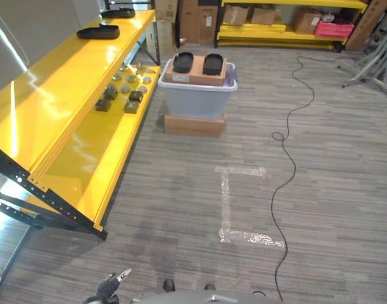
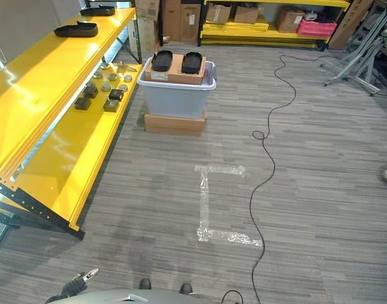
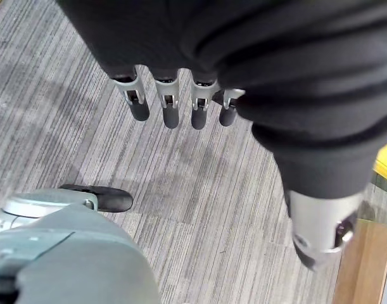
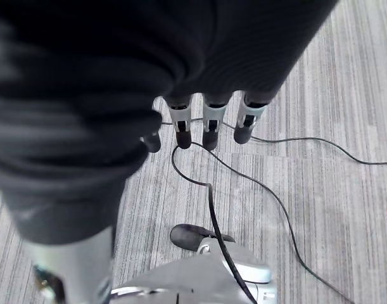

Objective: Move parts from the plastic box to the shelf.

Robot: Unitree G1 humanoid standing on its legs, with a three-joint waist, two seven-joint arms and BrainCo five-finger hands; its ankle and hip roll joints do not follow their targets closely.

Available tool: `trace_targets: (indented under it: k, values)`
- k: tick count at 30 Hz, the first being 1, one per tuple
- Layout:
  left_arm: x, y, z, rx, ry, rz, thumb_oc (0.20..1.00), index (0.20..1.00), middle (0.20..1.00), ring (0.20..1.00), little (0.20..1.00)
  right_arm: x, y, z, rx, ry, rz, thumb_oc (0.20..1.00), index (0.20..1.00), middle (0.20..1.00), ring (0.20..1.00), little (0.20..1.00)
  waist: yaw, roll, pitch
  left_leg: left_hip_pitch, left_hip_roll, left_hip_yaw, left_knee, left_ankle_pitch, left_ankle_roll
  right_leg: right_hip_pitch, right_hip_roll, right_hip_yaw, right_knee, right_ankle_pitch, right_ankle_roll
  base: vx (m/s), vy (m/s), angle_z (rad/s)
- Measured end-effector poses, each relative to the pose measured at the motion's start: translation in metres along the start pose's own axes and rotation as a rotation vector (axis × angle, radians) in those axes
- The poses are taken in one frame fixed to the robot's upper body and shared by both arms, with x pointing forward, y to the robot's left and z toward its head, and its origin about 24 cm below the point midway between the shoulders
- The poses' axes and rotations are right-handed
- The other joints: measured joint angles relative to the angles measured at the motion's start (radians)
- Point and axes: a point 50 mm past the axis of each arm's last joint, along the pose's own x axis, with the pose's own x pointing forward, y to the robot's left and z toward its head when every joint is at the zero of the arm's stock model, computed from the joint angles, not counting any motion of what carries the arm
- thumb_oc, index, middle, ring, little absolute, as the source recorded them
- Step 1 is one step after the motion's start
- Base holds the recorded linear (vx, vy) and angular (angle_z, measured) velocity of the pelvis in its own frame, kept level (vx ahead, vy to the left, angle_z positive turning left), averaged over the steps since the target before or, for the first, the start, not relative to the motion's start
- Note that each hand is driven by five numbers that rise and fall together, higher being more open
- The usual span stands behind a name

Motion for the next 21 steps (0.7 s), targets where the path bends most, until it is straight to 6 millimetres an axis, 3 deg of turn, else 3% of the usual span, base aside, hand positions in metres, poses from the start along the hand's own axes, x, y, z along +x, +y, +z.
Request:
trace_targets:
  k: [21]
  values:
    - [0.001,-0.003,-0.001,0.004,0.048,-0.030,1.000,1.000,1.000,1.000,1.000,0.000,0.002,-0.012,0.072,0.109,0.010,1.000,1.000,1.000,1.000,1.000,-0.003,0.001,-0.011,0.012,-0.003,0.000,-0.002,0.000,0.000,0.016,-0.003,0.001,0.001,0.001,-0.001,0.00,0.000,0.00]
